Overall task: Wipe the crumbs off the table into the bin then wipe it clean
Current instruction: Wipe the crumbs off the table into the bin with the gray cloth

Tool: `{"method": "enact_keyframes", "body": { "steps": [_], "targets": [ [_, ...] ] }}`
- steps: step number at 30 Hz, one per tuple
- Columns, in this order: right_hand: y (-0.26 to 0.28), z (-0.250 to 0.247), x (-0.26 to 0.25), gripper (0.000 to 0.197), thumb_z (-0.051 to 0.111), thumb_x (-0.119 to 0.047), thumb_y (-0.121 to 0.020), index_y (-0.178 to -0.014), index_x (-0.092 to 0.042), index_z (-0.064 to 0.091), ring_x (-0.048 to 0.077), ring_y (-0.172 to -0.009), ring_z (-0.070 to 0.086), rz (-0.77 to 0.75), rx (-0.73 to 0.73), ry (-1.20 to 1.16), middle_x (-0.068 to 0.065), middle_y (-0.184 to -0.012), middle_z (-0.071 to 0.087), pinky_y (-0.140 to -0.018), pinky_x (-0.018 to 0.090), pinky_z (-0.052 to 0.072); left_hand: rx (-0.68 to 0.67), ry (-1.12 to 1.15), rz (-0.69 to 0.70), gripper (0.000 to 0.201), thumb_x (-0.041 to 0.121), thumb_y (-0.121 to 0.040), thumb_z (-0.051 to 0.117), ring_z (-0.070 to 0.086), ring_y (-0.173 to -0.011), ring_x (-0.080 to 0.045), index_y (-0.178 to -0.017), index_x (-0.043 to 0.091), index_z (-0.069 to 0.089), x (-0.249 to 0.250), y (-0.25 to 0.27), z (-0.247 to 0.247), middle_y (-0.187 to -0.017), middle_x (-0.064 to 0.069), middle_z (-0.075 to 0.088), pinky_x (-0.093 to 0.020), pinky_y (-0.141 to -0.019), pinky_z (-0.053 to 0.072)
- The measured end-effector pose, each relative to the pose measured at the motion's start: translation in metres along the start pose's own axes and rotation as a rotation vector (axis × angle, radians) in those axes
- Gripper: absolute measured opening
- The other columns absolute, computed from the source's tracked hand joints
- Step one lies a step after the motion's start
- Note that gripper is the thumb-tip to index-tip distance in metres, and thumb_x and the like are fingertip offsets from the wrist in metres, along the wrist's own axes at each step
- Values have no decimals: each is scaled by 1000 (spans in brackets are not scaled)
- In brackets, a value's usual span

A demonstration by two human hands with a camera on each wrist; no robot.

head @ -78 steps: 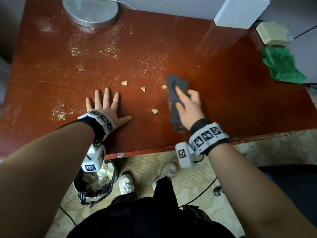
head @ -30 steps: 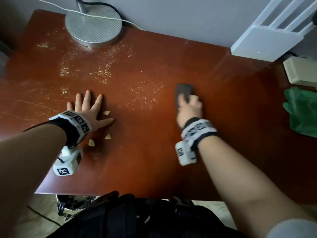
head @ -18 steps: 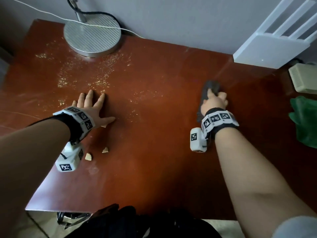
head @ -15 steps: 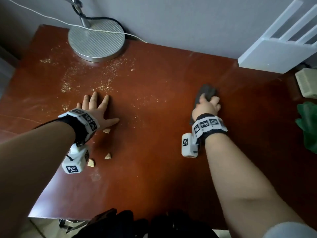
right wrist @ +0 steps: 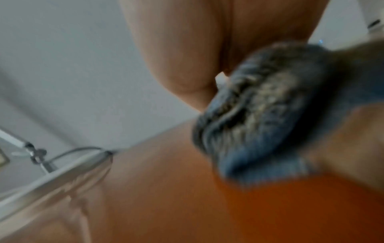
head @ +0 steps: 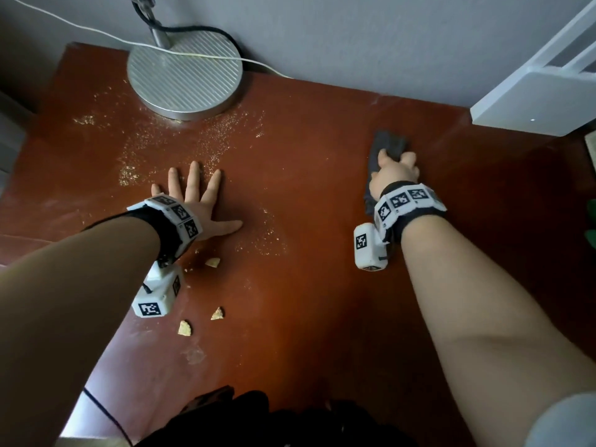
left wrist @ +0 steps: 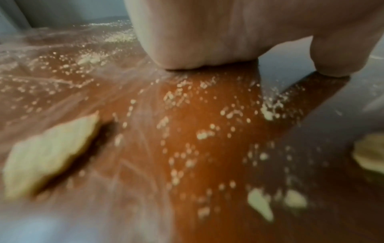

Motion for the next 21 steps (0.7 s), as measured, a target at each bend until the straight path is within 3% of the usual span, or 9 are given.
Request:
{"method": "enact_keyframes", "body": {
  "steps": [3, 6, 8, 11, 13, 15, 17, 19, 21],
  "targets": [
    [19, 27, -30, 52, 44, -16, -93, -142, -30, 33, 33, -129, 30, -300, -11, 71, 11, -145, 21, -106, 37, 32, -20, -2, 1, 109, 83, -68, 42, -24, -139, -36, -140, 40, -27, 0, -6, -7, -148, 2, -38, -59, -111, -3],
    [51, 53, -60, 48, 49, -16, -92, -138, -27, 41, 26, -125, 40, -542, -227, -67, 9, -142, 29, -101, 26, 34, -46, 11, 8, 116, 82, -65, 50, -26, -138, -37, -139, 40, -28, 2, -7, -14, -146, 2, -40, -62, -110, -3],
    [45, 40, -65, 43, 48, -14, -94, -137, -18, 46, 22, -123, 44, -540, -267, -196, 8, -140, 36, -96, 16, 33, -54, 8, 16, 121, 82, -61, 53, -28, -137, -37, -139, 41, -29, 2, -12, -20, -146, 2, -42, -63, -109, -4],
    [-4, -4, -41, 42, 45, -14, -95, -136, -14, 47, 17, -118, 44, -351, 44, -266, 10, -140, 36, -91, 1, 28, -56, 17, 19, 123, 83, -59, 55, -28, -137, -37, -138, 42, -30, 3, -18, -27, -145, 2, -42, -65, -108, -3],
    [-40, -29, -10, 45, 44, -18, -96, -141, -15, 39, 24, -127, 39, -99, 186, -268, 12, -145, 31, -103, 16, 28, -58, 17, 23, 123, 83, -58, 55, -29, -137, -37, -138, 42, -30, 3, -22, -28, -145, 3, -42, -65, -108, -3],
    [-64, -42, 8, 49, 41, -17, -97, -145, -14, 29, 29, -135, 32, 111, 143, -260, 13, -149, 26, -108, 32, 30, -64, 15, 28, 124, 83, -58, 55, -30, -136, -37, -136, 43, -32, 2, -26, -28, -144, 3, -43, -65, -107, -4],
    [-75, -44, 3, 54, 40, -16, -96, -148, -17, 21, 34, -136, 28, 216, 81, -96, 15, -149, 21, -109, 45, 27, -68, 14, 25, 123, 84, -58, 54, -30, -136, -37, -135, 44, -33, 0, -28, -27, -143, 4, -44, -65, -107, -4],
    [-81, -40, -19, 57, 41, -16, -94, -147, -26, 24, 37, -135, 25, 156, 124, 27, 15, -149, 18, -109, 51, 25, -77, 0, 20, 122, 85, -58, 52, -30, -136, -37, -134, 44, -34, -1, -31, -25, -143, 4, -45, -65, -107, -3],
    [-81, -28, -50, 54, 43, -15, -92, -144, -28, 32, 36, -134, 25, -7, 123, 8, 13, -148, 20, -111, 45, 26, -77, 0, 20, 122, 84, -59, 52, -30, -136, -38, -134, 44, -34, 0, -32, -25, -142, 4, -46, -65, -107, -3]
  ]
}}
Point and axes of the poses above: each hand's wrist, its own y-axis away from the middle knuckle, its own z-axis out of the palm, x = y × z, the point moved 1 cm from there along -y, towards the middle knuckle
